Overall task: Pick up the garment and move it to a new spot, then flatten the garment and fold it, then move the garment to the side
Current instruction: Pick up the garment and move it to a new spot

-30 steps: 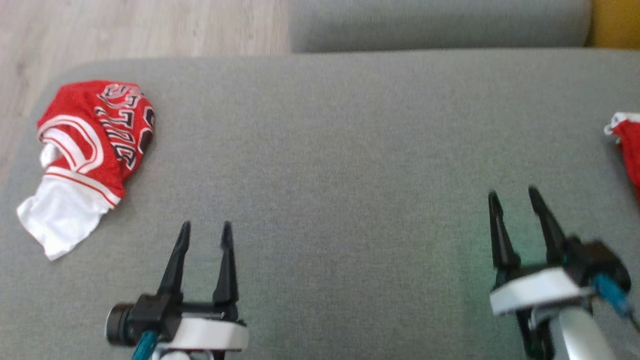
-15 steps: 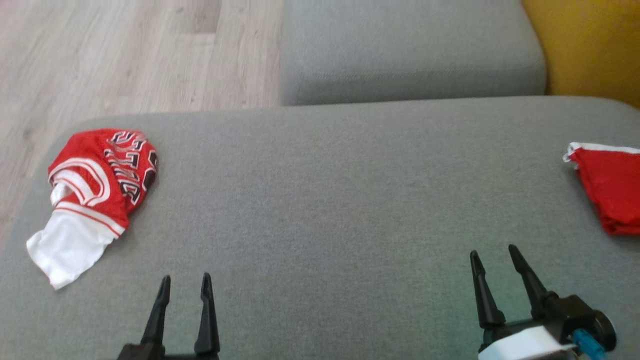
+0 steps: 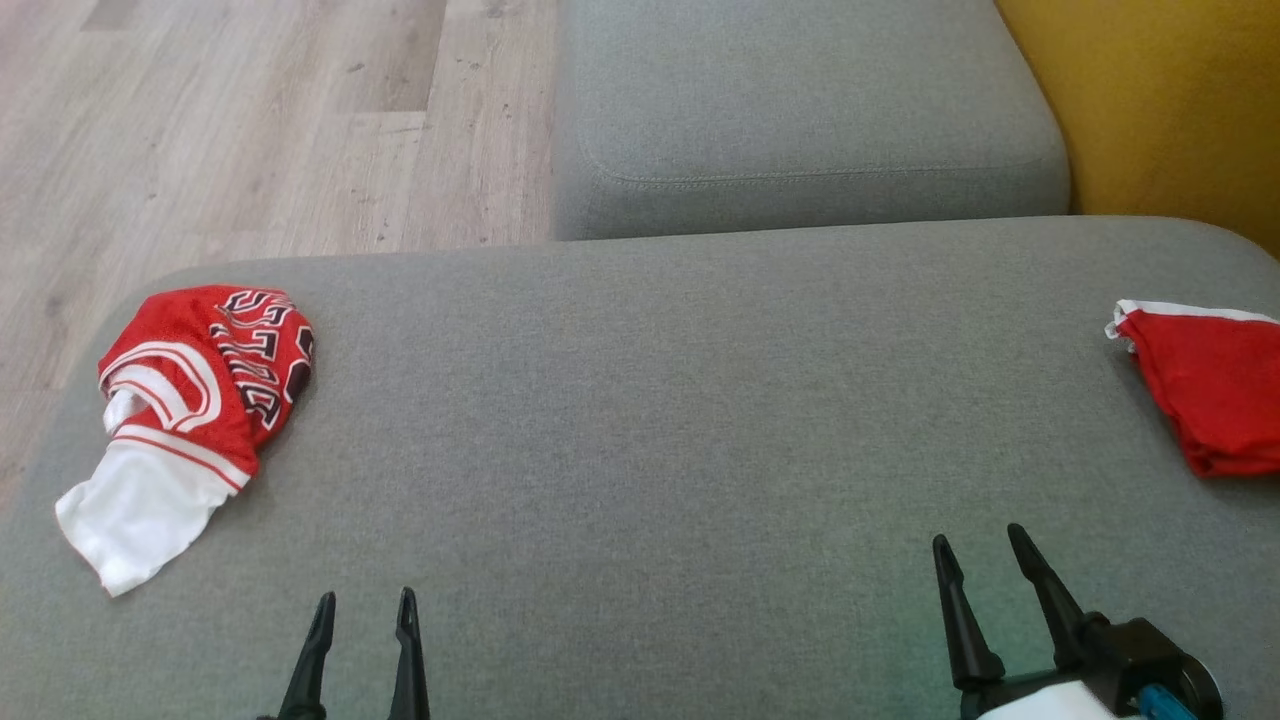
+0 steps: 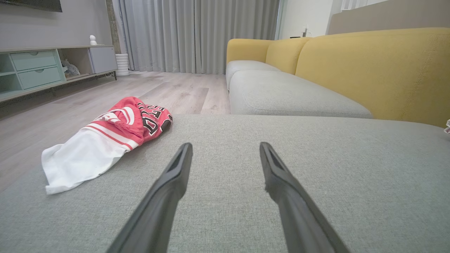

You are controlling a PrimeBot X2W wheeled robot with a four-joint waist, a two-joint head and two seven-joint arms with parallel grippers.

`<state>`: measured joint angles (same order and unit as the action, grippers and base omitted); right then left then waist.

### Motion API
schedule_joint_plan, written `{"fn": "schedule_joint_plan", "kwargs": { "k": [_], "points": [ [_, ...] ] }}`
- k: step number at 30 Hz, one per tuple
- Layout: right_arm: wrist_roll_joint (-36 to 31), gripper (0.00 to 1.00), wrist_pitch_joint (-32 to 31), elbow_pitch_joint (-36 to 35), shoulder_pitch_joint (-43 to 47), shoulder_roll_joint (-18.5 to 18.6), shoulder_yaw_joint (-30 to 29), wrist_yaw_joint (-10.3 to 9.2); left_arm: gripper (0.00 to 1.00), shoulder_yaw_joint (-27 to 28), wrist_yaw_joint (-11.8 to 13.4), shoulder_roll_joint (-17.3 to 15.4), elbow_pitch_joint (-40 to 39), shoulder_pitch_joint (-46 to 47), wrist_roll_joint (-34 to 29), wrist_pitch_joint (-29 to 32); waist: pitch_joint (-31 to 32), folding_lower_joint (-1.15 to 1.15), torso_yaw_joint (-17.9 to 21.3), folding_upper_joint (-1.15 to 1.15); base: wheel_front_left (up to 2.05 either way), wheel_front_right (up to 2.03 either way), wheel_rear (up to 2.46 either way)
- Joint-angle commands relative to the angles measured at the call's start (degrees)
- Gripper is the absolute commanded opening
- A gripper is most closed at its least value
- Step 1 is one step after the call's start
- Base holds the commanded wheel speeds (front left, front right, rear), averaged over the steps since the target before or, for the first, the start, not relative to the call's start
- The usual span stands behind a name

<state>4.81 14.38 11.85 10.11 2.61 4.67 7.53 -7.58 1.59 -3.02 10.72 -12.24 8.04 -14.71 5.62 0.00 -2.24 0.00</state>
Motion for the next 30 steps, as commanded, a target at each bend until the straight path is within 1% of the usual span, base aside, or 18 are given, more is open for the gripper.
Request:
{"fn": "schedule_joint_plan", "kwargs": {
  "k": [1,8,13,18,27,30],
  "points": [
    [0.03,1.00,0.62,-1.62,-1.86,0.28,1.31,-0.04,1.00,1.88,0.23,0.14,-1.61,2.07,-0.41,-0.29,-0.09,0.00,-0.07,0.00,0.00,0.00,0.00],
    [0.04,1.00,0.62,-1.02,-1.49,0.27,1.36,-0.04,1.00,1.78,0.39,0.14,-1.22,2.21,-0.23,-0.29,-0.34,0.00,-1.06,0.00,0.00,0.00,0.00],
    [-0.12,1.00,0.62,-0.84,-1.69,0.27,1.63,-0.04,1.00,1.41,0.98,0.14,-1.50,2.31,0.33,-0.29,-0.56,0.00,-3.82,0.00,0.00,0.00,0.00],
    [0.89,1.00,0.62,-0.78,-1.69,0.27,2.54,-0.04,1.00,1.74,0.78,0.14,-1.54,1.81,-0.68,-0.29,-0.32,0.00,-8.88,0.00,0.00,0.00,0.00],
    [2.90,1.00,0.62,-0.79,-1.78,0.27,4.22,-0.04,1.00,3.78,-0.02,0.14,-2.35,0.66,-1.64,-0.29,-0.10,0.00,-20.14,0.00,0.00,0.00,0.00],
    [2.91,1.00,0.62,-0.75,-1.65,0.27,4.54,-0.04,1.00,4.89,-0.13,0.14,-2.71,0.19,-1.76,-0.29,-0.22,0.00,-22.82,0.00,0.00,0.00,0.00]
  ]
}}
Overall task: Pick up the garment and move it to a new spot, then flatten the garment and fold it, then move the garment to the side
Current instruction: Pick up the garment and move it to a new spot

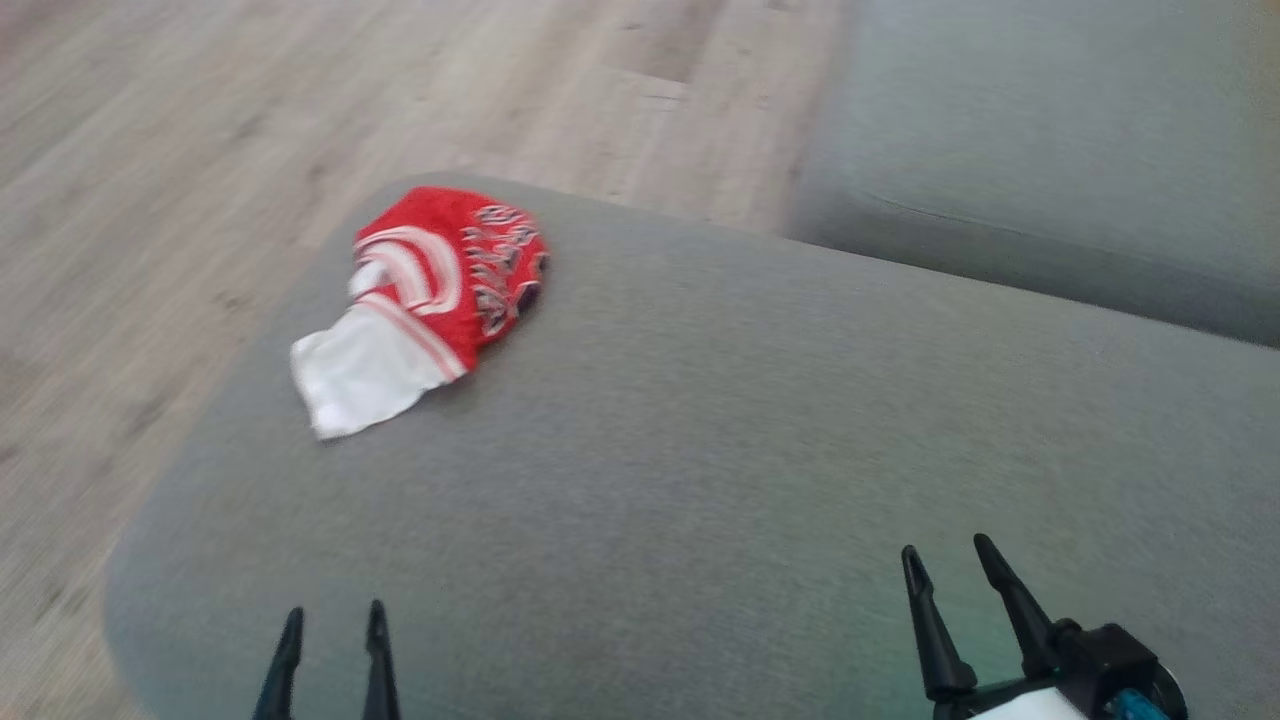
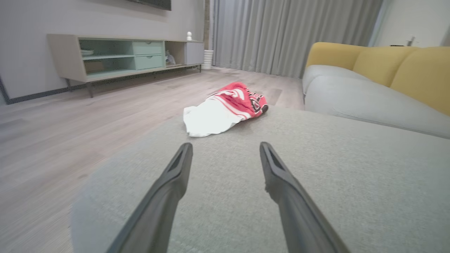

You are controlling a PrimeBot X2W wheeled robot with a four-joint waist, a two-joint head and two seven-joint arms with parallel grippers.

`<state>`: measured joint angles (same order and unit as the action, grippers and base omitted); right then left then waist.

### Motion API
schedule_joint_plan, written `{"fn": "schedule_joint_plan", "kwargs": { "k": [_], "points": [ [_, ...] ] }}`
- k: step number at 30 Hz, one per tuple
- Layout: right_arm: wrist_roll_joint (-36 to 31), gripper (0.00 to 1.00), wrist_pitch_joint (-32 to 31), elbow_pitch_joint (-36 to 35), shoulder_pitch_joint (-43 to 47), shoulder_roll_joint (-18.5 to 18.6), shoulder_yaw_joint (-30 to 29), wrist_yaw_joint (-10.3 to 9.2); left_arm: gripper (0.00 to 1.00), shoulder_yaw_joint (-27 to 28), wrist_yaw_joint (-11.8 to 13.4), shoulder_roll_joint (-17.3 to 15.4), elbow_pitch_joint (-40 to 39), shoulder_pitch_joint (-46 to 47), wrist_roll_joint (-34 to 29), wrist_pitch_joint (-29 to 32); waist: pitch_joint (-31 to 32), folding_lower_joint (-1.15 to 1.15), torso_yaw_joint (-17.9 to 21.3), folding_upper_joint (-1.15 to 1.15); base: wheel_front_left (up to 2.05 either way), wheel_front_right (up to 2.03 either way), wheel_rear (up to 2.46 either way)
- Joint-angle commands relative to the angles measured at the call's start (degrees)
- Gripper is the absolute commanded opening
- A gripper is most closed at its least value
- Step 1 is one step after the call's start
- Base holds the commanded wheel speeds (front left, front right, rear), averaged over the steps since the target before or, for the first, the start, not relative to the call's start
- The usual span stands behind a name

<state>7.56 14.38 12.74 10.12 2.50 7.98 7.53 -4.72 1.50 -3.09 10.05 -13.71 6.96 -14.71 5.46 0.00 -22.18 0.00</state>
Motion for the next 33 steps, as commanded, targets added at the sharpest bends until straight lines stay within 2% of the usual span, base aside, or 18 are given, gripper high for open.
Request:
{"fn": "schedule_joint_plan", "kwargs": {
  "k": [1,11,16,20,23,26,31,33],
  "points": [
    [-0.03,1.00,0.62,-1.54,-1.82,0.38,1.55,-0.04,1.00,2.50,0.12,0.22,-2.37,1.46,-0.55,-0.29,-0.40,0.00,-3.30,0.00,0.00,0.00,0.00],
    [-3.82,1.00,0.62,-0.71,-3.32,0.38,1.81,-0.04,1.00,6.76,0.82,0.22,-5.48,2.95,0.92,-0.29,-4.64,0.00,-5.71,0.00,0.00,0.00,0.00],
    [-6.07,1.00,0.62,-2.72,-5.07,2.67,-0.31,-0.04,1.00,8.19,-0.47,0.18,-7.65,11.11,0.02,-0.29,-12.04,0.00,-5.80,0.00,0.00,0.00,0.00],
    [-6.76,1.00,0.62,-4.30,-6.40,6.31,-1.37,-0.04,1.00,8.95,-2.08,-0.36,-6.97,21.32,-0.75,-0.29,-17.48,0.00,-5.30,0.00,0.00,0.00,0.00],
    [-7.33,1.00,0.62,-5.62,-7.23,9.49,-2.09,-0.04,1.00,8.41,-3.90,-0.43,-2.80,30.10,0.07,-0.29,-21.47,0.00,-5.12,0.00,0.00,0.00,0.00],
    [-7.91,1.00,0.62,-6.92,-8.52,12.84,-2.67,-0.04,1.00,7.35,-5.04,-0.46,5.47,39.21,1.12,-0.22,-25.07,0.00,-4.53,0.00,0.00,0.00,0.00],
    [-7.15,1.00,0.62,-9.26,-10.56,16.69,-4.29,-0.04,1.00,6.54,-3.97,-0.42,20.91,52.34,2.28,5.74,-30.22,0.00,-3.09,0.00,0.00,0.00,0.00],
    [-6.94,1.00,0.62,-9.59,-11.08,17.84,-4.45,-0.04,1.00,6.69,-4.32,-0.10,25.71,55.75,5.04,5.79,-31.35,0.00,-2.39,0.00,0.00,0.00,0.00]
  ]
}}
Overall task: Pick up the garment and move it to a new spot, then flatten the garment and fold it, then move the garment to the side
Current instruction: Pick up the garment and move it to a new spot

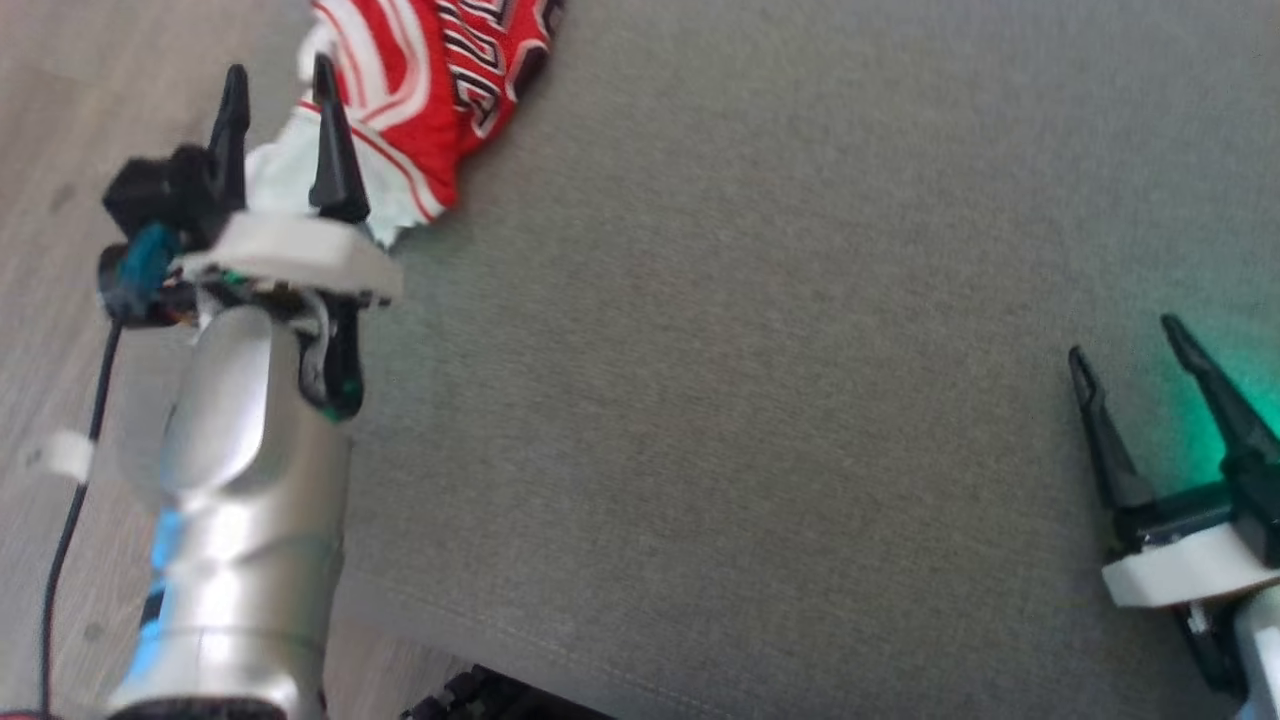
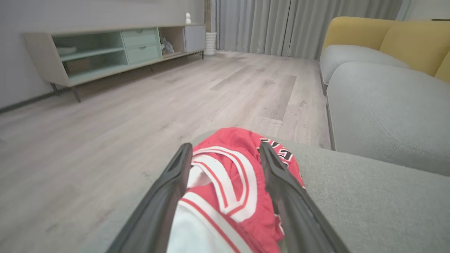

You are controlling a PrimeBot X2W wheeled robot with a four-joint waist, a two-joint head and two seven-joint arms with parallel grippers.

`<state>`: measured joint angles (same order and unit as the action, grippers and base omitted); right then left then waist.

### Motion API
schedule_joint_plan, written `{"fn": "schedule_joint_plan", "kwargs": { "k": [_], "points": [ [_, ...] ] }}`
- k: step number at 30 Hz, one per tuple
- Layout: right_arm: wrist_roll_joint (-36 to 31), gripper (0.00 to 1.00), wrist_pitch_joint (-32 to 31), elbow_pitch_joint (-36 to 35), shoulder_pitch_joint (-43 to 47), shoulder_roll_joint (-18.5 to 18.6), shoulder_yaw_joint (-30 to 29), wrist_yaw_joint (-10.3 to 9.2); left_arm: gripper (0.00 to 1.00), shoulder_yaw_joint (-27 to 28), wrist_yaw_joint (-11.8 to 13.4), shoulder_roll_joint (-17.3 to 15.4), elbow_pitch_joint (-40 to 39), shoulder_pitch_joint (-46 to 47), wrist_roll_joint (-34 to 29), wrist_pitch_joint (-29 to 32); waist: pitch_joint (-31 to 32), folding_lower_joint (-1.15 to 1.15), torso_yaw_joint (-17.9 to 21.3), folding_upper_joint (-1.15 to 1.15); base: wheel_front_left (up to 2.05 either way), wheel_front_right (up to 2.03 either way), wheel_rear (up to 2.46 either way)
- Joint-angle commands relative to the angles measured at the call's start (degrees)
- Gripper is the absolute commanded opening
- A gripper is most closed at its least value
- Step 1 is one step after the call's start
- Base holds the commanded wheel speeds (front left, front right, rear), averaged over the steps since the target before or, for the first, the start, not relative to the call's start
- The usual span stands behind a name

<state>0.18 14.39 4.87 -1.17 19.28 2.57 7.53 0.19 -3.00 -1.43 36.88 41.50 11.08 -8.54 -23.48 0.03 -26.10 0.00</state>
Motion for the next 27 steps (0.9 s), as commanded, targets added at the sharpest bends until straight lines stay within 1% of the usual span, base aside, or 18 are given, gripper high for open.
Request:
{"fn": "schedule_joint_plan", "kwargs": {
  "k": [1,4,5,6,7,10,12,13,14,19,21,23,24,27],
  "points": [
    [0.59,1.00,0.61,-1.89,-0.06,1.45,0.95,-0.04,1.00,1.84,0.04,-1.65,1.16,1.80,2.46,-0.78,-2.84,-0.03,1.95,0.00,0.00,0.00,0.00],
    [0.85,1.00,0.61,-2.45,-0.85,2.18,1.02,-0.04,1.00,0.47,-0.67,-1.50,7.69,4.37,5.12,-2.06,-4.05,-0.03,3.30,0.00,0.00,0.00,0.00],
    [0.88,1.00,0.61,-2.61,-1.10,2.38,1.05,-0.04,1.00,-0.19,-1.02,-1.49,9.83,5.07,6.54,-2.17,-4.48,-0.03,3.74,0.00,0.00,0.00,0.00],
    [0.79,1.00,0.61,-2.88,-1.55,2.77,0.95,-0.04,1.00,-1.59,-1.47,-1.47,13.59,6.61,9.23,-2.49,-5.43,-0.03,4.47,0.00,0.00,0.00,0.00],
    [0.65,1.00,0.61,-3.01,-1.73,2.89,0.91,-0.04,1.00,-2.20,-1.70,-1.47,15.27,7.40,10.65,-2.65,-5.90,-0.03,4.82,0.00,0.00,0.00,0.00],
    [0.40,1.00,0.61,-3.30,-2.17,3.11,0.84,-0.04,1.00,-3.49,-1.54,-1.46,19.81,9.83,13.53,-3.29,-7.15,-0.03,5.66,0.00,0.00,0.00,0.00],
    [0.40,1.00,0.61,-3.52,-2.40,2.89,0.82,-0.04,1.00,-4.27,-1.28,-1.46,22.23,11.27,13.97,-3.89,-7.79,-0.03,6.15,0.00,0.00,0.00,0.00],
    [0.42,1.00,0.61,-3.60,-2.51,2.74,0.79,-0.04,0.72,-4.50,-1.29,-1.46,23.16,11.87,14.21,-4.26,-8.00,-0.03,6.36,0.00,0.00,0.00,0.00],
    [0.48,1.00,0.61,-3.63,-2.65,2.53,0.77,-0.04,0.00,-4.81,-1.47,-1.46,23.84,12.38,14.24,-4.69,-8.12,-0.03,6.59,0.00,0.00,0.00,0.00],
    [0.73,1.00,0.61,-3.21,-3.70,1.23,1.40,-0.04,0.00,-5.76,-1.85,-2.51,24.25,14.05,12.67,-6.11,-7.16,-0.03,7.97,0.00,0.00,0.00,0.00],
    [0.93,1.00,0.61,-2.88,-4.56,0.13,2.22,-0.04,0.00,-5.81,-1.79,-3.80,23.21,14.75,11.78,-6.35,-5.85,-0.03,9.08,0.00,0.00,0.00,0.00],
    [1.17,1.00,0.61,-2.35,-5.59,-1.16,3.10,-0.04,0.00,-5.56,-1.75,-5.34,20.19,15.45,10.70,-6.41,-4.05,-0.03,10.47,0.00,0.00,0.00,0.00],
    [1.41,1.00,0.61,-1.68,-6.45,-2.74,4.14,-0.04,0.00,-5.44,-1.94,-6.66,16.58,15.71,9.51,-6.43,-1.74,-0.03,12.24,0.00,0.00,0.00,0.00],
    [1.89,1.00,0.61,-0.72,-7.31,-5.38,5.53,-0.04,0.00,-5.72,-2.56,-8.33,11.15,16.26,7.98,-6.44,2.13,-0.03,15.51,0.00,0.00,0.00,0.00]
  ]
}}
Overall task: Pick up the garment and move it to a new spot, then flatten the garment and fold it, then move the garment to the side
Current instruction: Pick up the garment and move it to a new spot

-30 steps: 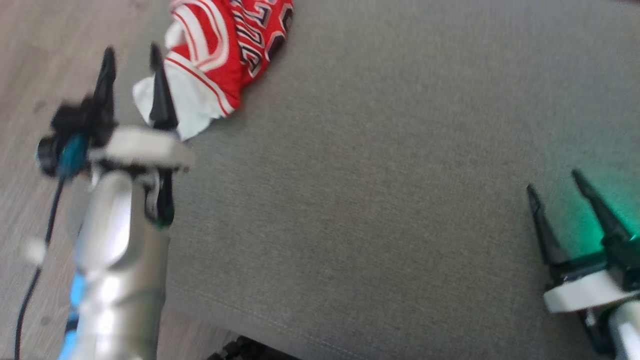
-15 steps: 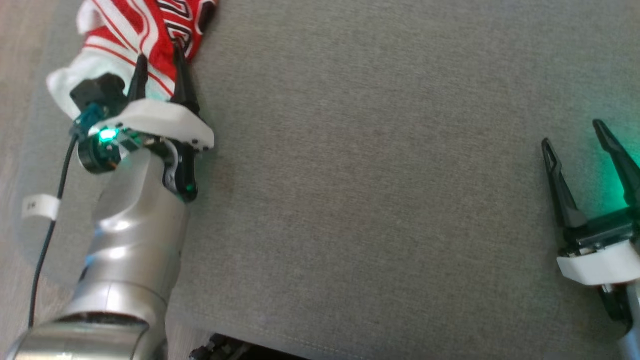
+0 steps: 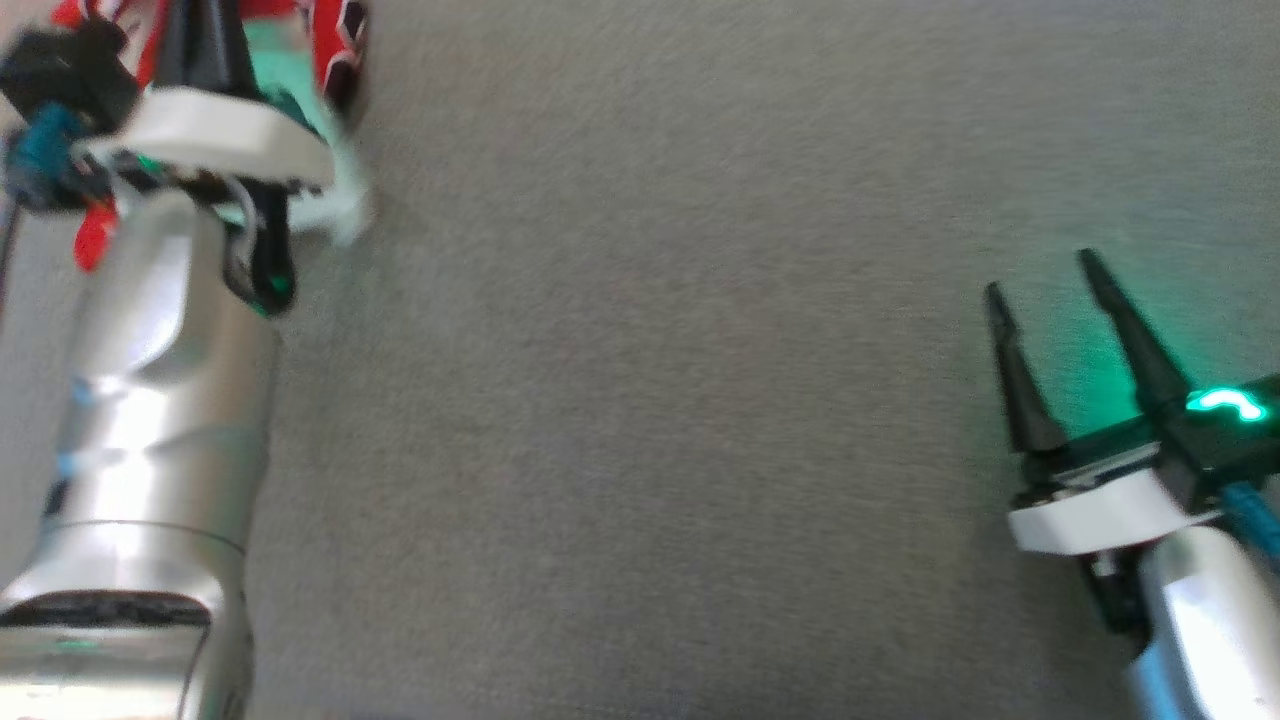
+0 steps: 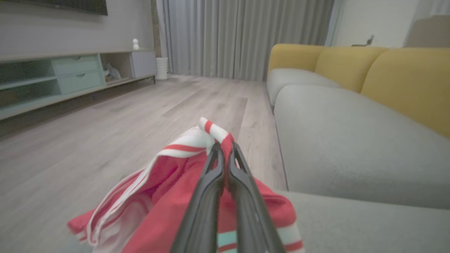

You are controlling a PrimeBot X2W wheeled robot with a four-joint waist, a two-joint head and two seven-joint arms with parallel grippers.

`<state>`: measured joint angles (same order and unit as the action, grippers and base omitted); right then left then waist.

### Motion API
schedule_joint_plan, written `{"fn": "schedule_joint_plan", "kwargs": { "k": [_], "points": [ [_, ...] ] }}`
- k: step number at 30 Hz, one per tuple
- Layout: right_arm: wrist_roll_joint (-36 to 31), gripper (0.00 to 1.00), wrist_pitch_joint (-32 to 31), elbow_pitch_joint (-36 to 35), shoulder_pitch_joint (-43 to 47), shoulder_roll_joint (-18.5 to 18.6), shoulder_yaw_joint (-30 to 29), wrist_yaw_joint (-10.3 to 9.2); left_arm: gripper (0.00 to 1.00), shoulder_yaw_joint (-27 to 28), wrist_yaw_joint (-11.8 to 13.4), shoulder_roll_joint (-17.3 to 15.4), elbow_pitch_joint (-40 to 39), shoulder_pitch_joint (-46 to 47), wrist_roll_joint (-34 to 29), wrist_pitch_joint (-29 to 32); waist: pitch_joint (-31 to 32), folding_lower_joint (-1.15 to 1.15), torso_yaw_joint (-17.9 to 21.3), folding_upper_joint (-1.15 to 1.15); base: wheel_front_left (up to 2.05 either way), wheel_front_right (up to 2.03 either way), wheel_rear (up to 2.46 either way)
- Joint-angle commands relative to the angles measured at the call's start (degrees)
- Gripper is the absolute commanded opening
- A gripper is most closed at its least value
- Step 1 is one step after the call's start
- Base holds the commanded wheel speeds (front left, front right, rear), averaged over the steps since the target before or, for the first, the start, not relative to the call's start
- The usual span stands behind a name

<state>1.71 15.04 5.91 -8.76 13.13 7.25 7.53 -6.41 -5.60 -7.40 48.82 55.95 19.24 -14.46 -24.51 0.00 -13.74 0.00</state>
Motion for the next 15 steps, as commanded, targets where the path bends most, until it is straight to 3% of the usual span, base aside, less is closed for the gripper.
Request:
{"fn": "schedule_joint_plan", "kwargs": {
  "k": [1,7,15],
  "points": [
    [0.61,1.00,-0.04,-1.48,0.15,-0.21,1.31,-0.04,0.00,0.79,-0.23,-2.93,-2.49,2.05,-0.47,-0.52,4.54,0.00,4.48,0.00,0.00,0.00,0.00],
    [2.47,1.00,-0.04,-0.17,0.87,-5.03,3.25,-0.04,0.00,-1.77,-1.32,-4.88,-12.19,4.37,-1.04,0.69,11.52,0.00,12.93,0.00,0.00,0.00,0.00],
    [4.71,1.00,-0.04,1.15,1.97,-8.76,7.20,-0.04,0.00,-6.61,-1.39,-7.02,-27.10,7.69,-2.82,11.16,17.49,0.00,26.48,0.00,0.00,0.00,0.00]
  ]
}}
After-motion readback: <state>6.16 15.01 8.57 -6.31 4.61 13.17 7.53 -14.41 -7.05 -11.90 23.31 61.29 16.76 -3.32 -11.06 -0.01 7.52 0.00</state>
